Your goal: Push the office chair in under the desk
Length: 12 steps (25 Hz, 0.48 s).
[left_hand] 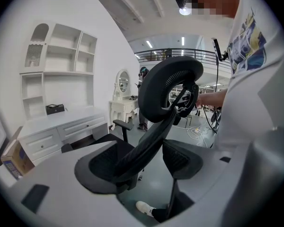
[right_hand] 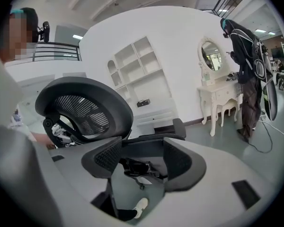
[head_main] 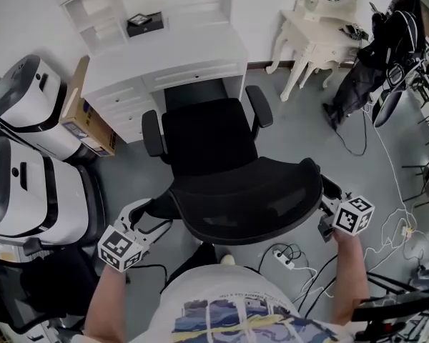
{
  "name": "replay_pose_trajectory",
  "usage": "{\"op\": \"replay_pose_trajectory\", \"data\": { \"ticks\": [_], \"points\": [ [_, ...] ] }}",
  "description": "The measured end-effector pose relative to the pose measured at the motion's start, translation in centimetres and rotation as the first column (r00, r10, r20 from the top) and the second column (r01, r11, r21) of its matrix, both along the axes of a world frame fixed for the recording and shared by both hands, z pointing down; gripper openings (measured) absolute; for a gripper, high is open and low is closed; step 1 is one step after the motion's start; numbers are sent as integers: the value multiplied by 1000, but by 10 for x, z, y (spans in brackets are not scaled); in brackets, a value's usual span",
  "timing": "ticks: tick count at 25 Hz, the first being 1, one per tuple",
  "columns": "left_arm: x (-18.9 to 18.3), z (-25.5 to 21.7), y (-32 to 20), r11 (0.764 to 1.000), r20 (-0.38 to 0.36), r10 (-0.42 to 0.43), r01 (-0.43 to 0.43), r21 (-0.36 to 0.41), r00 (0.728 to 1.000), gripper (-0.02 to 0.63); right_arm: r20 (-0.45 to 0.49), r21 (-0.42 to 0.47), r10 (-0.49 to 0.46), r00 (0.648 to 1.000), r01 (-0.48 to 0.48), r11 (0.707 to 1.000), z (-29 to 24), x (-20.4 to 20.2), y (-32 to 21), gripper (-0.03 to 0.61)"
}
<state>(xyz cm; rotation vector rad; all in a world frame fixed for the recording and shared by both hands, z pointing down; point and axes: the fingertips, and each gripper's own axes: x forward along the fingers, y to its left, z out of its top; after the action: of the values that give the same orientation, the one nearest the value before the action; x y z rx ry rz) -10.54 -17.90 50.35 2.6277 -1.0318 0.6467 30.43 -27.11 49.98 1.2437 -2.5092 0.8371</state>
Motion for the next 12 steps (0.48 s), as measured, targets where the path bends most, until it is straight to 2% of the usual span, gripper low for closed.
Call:
{"op": "replay_pose_trajectory", "data": {
  "ticks": [6,12],
  "points": [
    [-16,1,-33,1000,-4,7,-7,-3,1000,310,-7,-6,7,1000,-7,1000,1,-15,-22,287],
    [-18,-1,-63,1000,-9,22,-22,2,1000,310,-15,-7,16,1000,-16,1000,0,-17,-52,288]
  ]
}}
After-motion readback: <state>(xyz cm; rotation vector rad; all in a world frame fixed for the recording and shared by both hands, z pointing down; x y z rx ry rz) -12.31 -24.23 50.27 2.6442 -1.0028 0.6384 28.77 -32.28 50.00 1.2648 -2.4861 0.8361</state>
